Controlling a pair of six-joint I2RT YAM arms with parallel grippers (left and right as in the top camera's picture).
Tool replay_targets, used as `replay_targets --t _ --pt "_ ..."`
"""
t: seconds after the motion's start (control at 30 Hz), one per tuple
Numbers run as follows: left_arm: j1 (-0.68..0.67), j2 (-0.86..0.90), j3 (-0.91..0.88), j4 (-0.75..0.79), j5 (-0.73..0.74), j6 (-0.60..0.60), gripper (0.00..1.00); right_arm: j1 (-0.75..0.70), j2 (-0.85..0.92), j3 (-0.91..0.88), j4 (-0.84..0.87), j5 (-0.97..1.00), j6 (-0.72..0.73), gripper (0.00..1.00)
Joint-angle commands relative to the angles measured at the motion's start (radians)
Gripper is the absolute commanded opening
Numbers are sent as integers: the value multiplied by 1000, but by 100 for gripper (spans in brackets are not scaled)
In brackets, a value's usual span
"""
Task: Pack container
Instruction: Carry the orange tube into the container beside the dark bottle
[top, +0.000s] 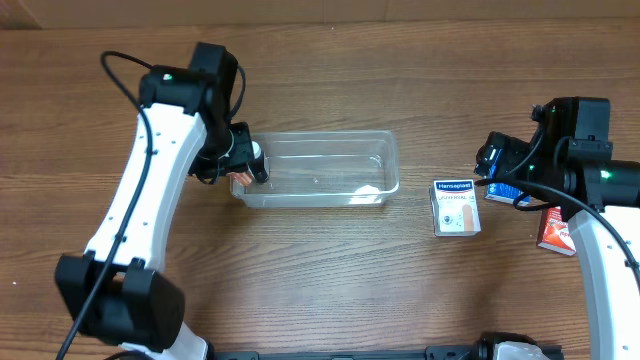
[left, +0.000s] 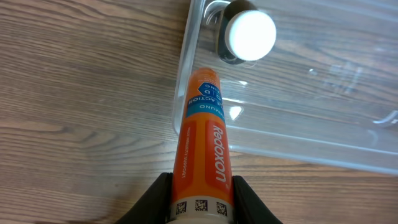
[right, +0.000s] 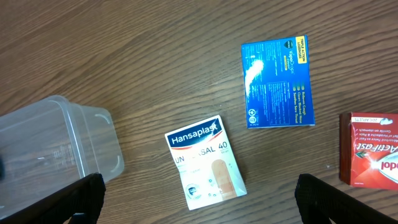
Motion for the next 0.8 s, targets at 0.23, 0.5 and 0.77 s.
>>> replay_targets --t 0.23,0.5,0.77 --pt "-45 174 9 16 -1 -23 4 -3 -5 27 5 -10 5 100" --pt "-51 245 9 17 -1 -21 49 -3 -5 27 5 -10 5 100" --pt "-51 201 93 -24 -10 33 67 -3 -5 27 5 -10 5 100"
